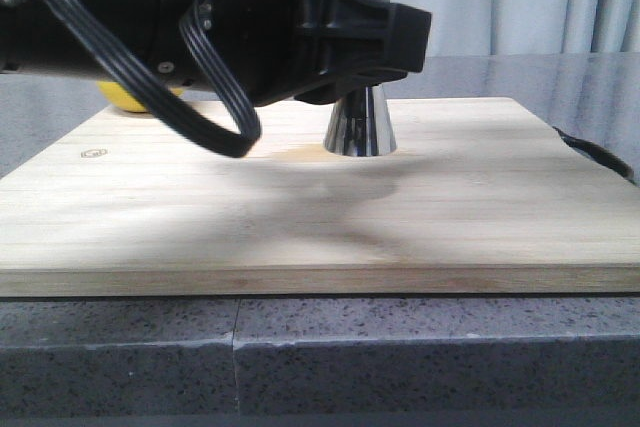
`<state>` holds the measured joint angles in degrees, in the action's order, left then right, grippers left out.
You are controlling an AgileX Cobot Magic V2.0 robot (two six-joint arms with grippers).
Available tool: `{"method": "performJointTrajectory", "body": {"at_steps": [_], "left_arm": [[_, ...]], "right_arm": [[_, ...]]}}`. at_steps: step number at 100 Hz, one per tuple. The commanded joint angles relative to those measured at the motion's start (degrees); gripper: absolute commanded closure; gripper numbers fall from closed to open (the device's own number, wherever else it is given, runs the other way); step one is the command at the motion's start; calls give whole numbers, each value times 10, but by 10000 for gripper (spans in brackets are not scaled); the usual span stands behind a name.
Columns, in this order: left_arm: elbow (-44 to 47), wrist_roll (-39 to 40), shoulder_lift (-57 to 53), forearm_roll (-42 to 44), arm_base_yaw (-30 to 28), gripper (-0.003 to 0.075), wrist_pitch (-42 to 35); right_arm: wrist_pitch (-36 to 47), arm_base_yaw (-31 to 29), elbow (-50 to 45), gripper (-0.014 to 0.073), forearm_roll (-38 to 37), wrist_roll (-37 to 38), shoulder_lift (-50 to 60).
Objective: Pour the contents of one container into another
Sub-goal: 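Tilt the beaker with the right gripper, pouring liquid into the jigger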
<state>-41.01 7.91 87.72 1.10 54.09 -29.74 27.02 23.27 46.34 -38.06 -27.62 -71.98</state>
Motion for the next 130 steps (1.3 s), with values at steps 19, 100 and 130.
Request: {"method": "performJointTrajectory", "body": {"at_steps": [19,100,130], "left_arm": [[-18,3,-25,-1,0,739,-51],[-18,3,-25,-1,-5,739,-51],[-18,3,-25,-1,-13,739,-52]], "right_arm": [[28,2,22,388,-9,-25,18],[28,2,22,388,-41,-78,18],[26,2,22,388,-41,-95,18]]}}
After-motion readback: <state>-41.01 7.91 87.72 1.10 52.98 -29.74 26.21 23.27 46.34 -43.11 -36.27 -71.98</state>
